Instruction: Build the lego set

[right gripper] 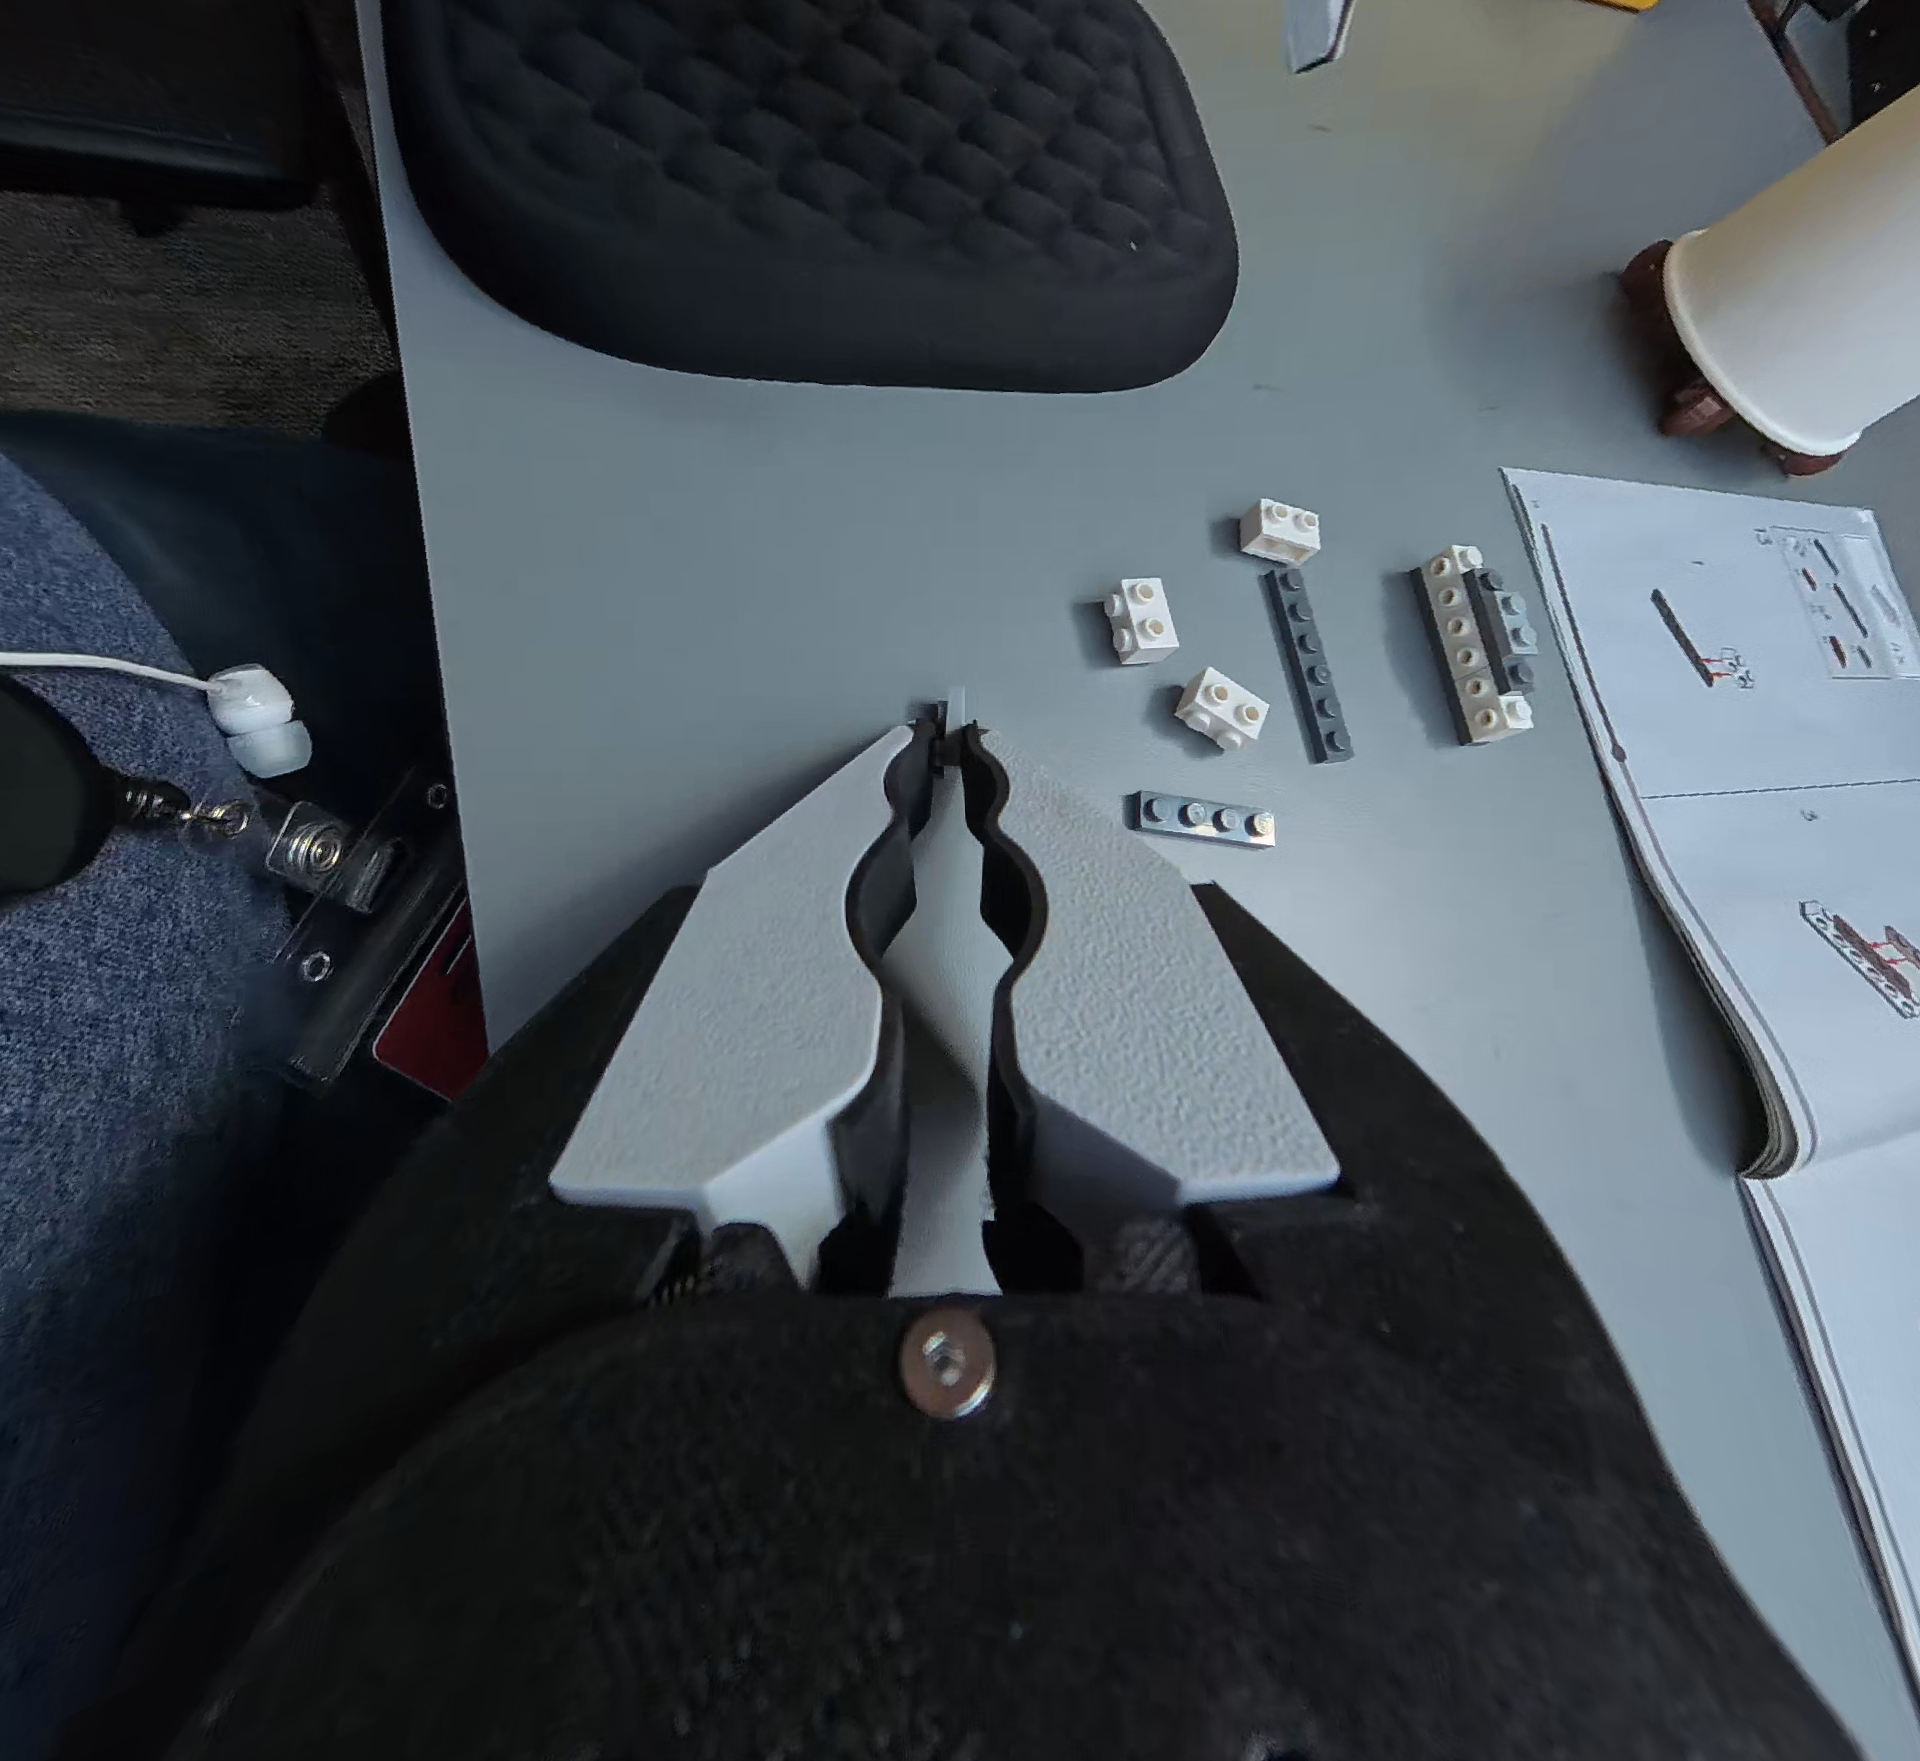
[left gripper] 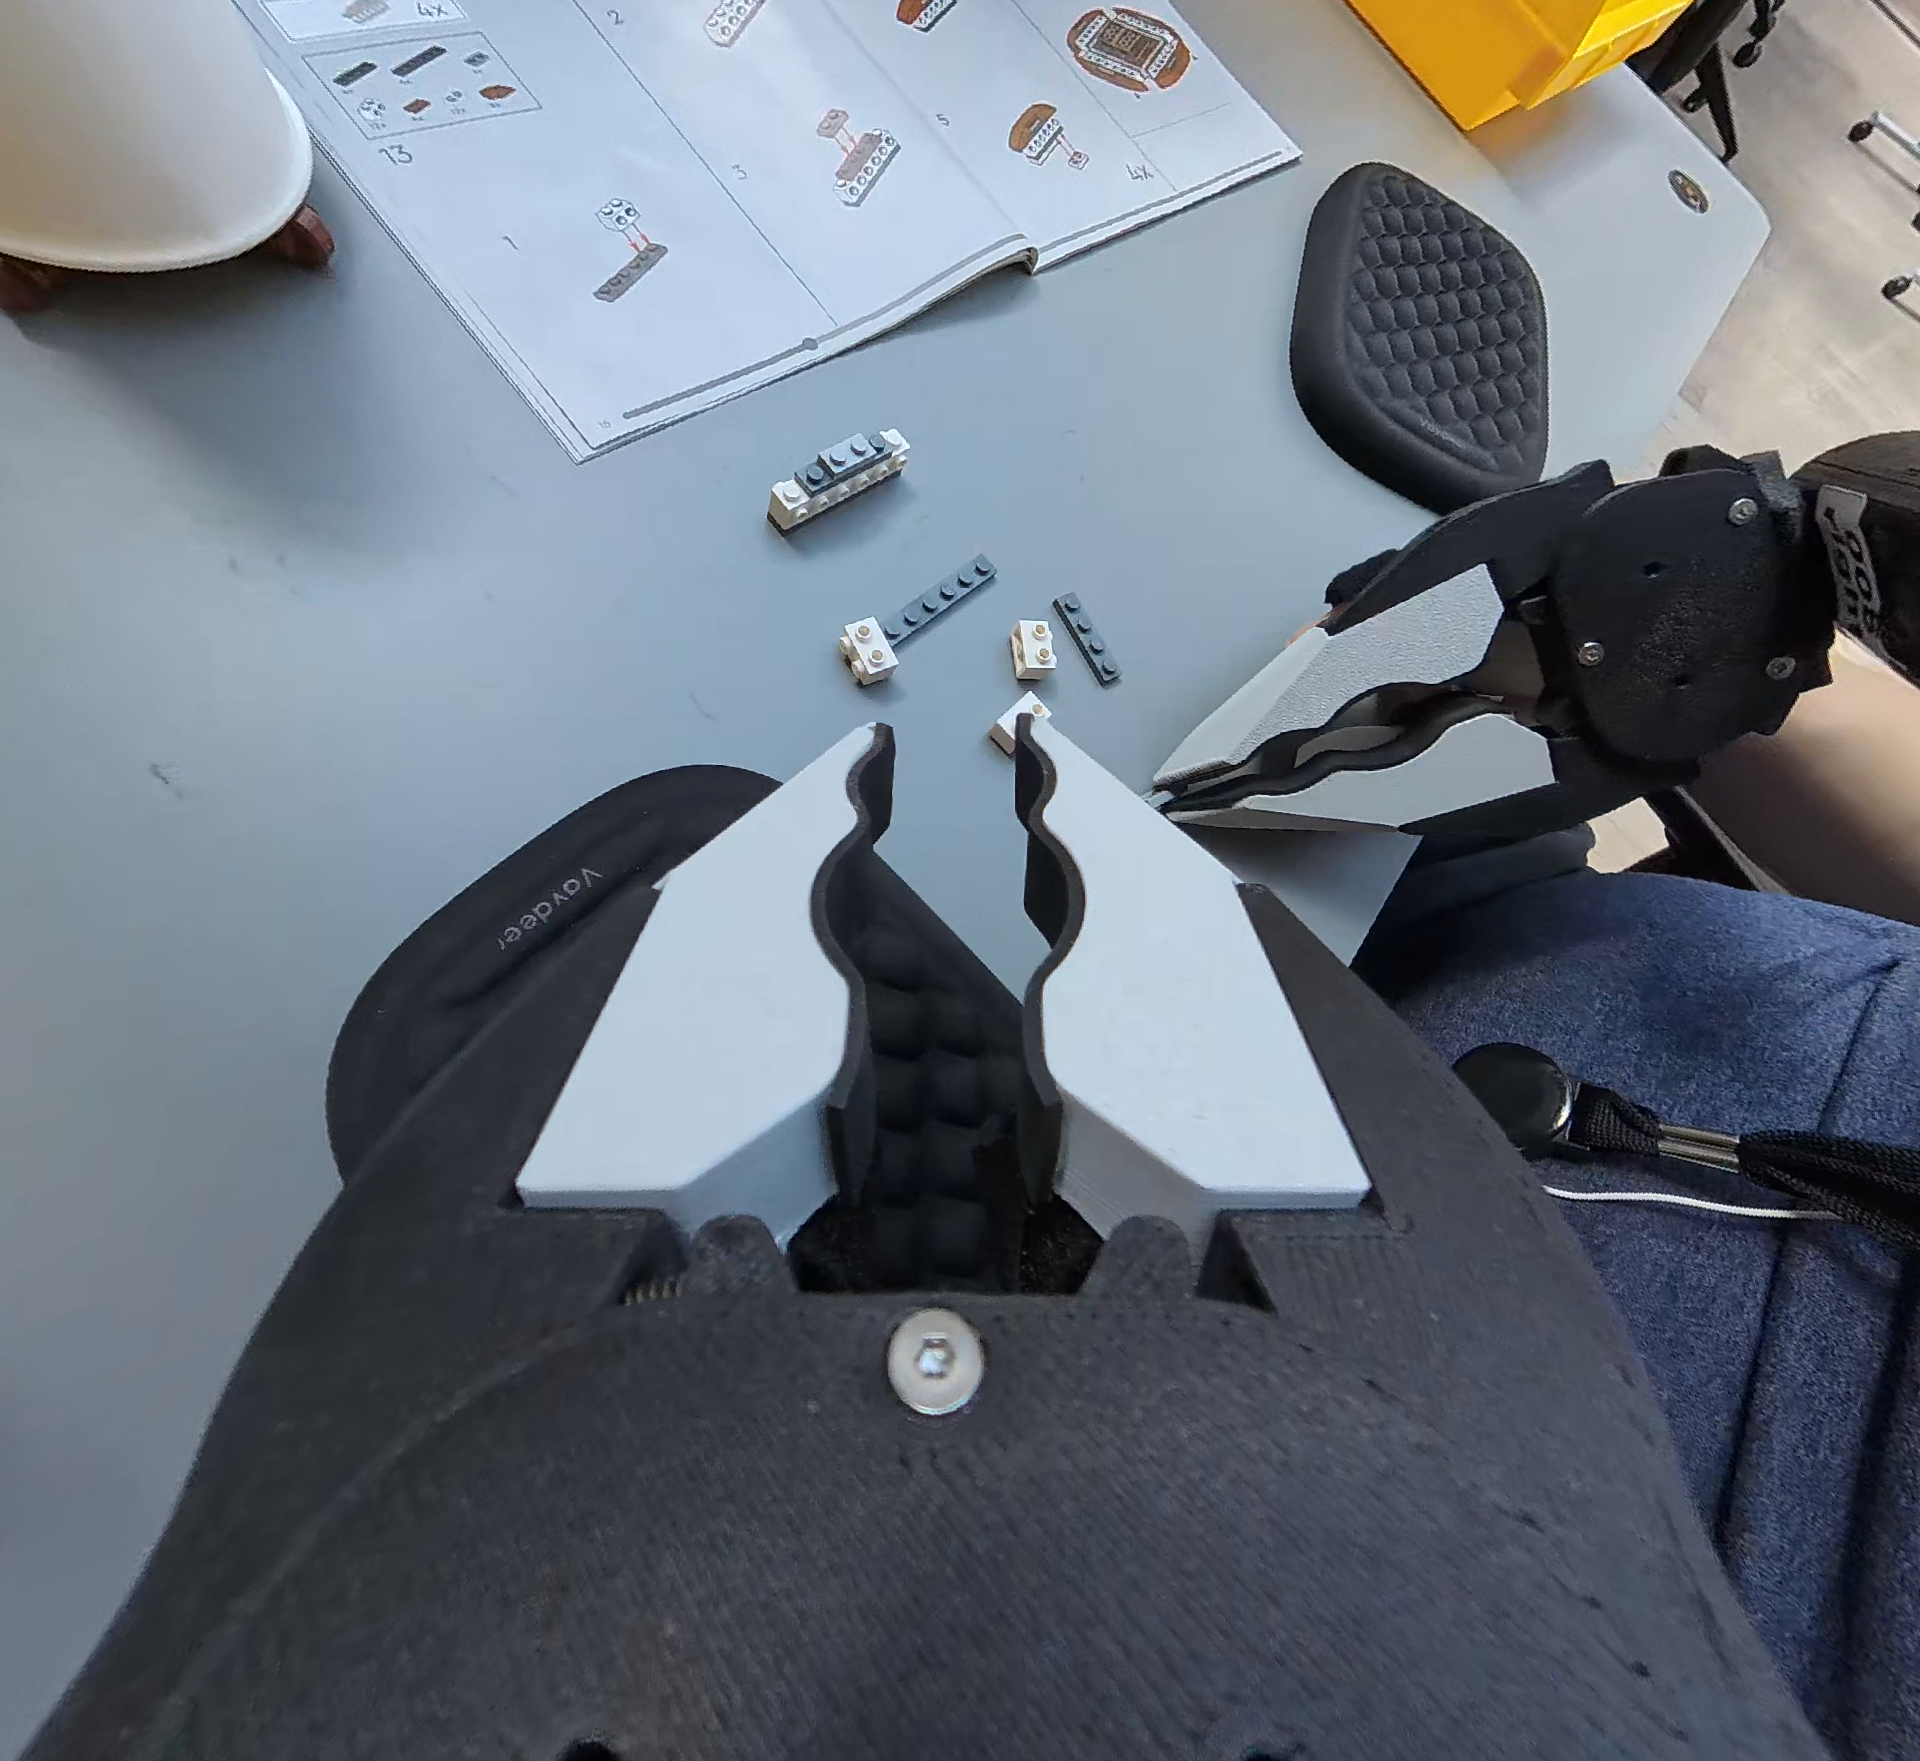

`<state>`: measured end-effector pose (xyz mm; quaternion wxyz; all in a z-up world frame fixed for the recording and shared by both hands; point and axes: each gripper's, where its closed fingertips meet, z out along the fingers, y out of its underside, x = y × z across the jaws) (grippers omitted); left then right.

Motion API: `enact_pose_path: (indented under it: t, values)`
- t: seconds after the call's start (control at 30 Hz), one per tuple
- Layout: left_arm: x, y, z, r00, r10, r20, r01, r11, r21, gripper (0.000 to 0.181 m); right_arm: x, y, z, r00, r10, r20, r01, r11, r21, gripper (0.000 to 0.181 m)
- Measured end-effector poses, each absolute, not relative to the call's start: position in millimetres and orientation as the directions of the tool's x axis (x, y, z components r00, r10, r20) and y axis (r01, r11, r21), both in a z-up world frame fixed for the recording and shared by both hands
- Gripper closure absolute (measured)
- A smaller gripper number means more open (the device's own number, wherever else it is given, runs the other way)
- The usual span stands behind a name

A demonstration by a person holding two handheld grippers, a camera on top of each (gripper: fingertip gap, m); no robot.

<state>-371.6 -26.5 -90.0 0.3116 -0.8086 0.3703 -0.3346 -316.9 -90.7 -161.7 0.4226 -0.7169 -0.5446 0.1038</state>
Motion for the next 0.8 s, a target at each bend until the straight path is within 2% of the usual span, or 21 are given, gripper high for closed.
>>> enact_pose_path:
  t: [0.03, 0.13, 0.23, 0.3, 0.37, 0.5, 0.6, 0.67, 0.73, 0.8]
  values:
    - [-370.3, -28.6, -90.8, 0.495, -0.809, 0.317, -0.394, -0.534, -0.748, 0.160, -316.0, -88.9, -161.6, 0.412, 0.868, 0.277, 0.676, -0.088, -0.732, 0.178]
    - [-360.7, -42.7, -98.0, 0.442, -0.822, 0.358, -0.433, -0.546, -0.717, 0.159, -315.1, -88.3, -162.1, 0.518, 0.855, -0.012, 0.540, -0.338, -0.771, 0.178]
    - [-351.2, -59.7, -112.6, 0.375, -0.868, 0.326, -0.522, -0.488, -0.699, 0.160, -314.7, -92.5, -161.3, 0.537, 0.747, -0.392, 0.376, -0.628, -0.681, 0.176]
    - [-347.6, -66.0, -123.4, 0.354, -0.891, 0.283, -0.572, -0.446, -0.689, 0.161, -312.7, -92.2, -160.9, 0.526, 0.671, -0.523, 0.319, -0.726, -0.610, 0.175]
    - [-344.2, -70.8, -130.6, 0.343, -0.900, 0.270, -0.597, -0.430, -0.677, 0.162, -308.3, -87.8, -160.3, 0.540, 0.626, -0.563, 0.279, -0.763, -0.582, 0.173]
    - [-340.2, -76.8, -135.1, 0.331, -0.901, 0.281, -0.607, -0.432, -0.667, 0.164, -296.8, -77.1, -157.1, 0.587, 0.609, -0.533, 0.233, -0.758, -0.610, 0.164]
    - [-341.9, -75.2, -135.4, 0.338, -0.902, 0.269, -0.612, -0.428, -0.666, 0.165, -293.5, -79.4, -157.3, 0.578, 0.682, -0.449, 0.299, -0.688, -0.661, 0.163]
    - [-344.1, -70.6, -130.2, 0.344, -0.906, 0.245, -0.600, -0.413, -0.685, 0.169, -297.3, -79.7, -143.7, 0.528, 0.779, -0.337, 0.347, -0.560, -0.752, 0.162]
    - [-346.4, -61.7, -117.2, 0.352, -0.910, 0.218, -0.553, -0.390, -0.736, 0.164, -294.8, -64.0, -126.4, 0.525, 0.839, -0.141, 0.380, -0.380, -0.843, 0.161]
    - [-347.3, -50.1, -94.7, 0.353, -0.915, 0.198, -0.461, -0.353, -0.814, 0.160, -289.2, -39.3, -116.9, 0.508, 0.860, 0.056, 0.439, -0.203, -0.875, 0.161]
